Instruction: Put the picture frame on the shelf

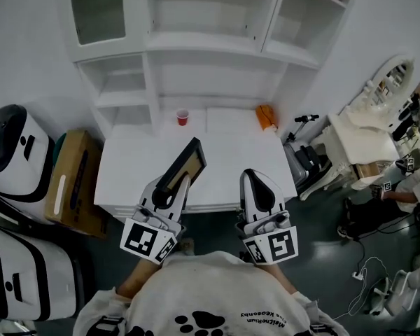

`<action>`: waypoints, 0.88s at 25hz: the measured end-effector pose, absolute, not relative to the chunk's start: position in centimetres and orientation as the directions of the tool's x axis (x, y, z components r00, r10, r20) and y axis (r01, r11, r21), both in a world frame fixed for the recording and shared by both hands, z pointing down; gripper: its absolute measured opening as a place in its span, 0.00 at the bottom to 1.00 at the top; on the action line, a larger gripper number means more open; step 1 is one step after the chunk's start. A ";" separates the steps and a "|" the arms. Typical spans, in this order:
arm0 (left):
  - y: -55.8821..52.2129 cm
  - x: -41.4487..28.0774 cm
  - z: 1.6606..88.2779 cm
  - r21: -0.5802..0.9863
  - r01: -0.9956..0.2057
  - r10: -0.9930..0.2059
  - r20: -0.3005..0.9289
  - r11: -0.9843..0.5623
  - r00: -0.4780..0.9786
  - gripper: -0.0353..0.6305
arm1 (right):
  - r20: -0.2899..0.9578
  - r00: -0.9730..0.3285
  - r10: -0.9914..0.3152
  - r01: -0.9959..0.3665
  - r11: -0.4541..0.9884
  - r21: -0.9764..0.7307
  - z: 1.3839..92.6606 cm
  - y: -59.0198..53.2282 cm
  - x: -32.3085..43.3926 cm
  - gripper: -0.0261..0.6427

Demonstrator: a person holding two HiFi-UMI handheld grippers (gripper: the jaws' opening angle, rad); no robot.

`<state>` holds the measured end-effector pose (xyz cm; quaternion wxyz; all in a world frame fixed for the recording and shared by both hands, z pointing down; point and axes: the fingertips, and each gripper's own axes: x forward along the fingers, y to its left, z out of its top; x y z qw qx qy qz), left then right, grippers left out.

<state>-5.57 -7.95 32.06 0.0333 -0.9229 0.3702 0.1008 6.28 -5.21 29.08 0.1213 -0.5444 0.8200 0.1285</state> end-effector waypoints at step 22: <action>-24.2 -3.9 32.4 -0.024 -0.648 -0.625 -0.241 -0.761 0.743 0.09 | -0.364 -0.350 -0.863 -0.935 0.343 0.085 30.0 -21.0 7.0 0.09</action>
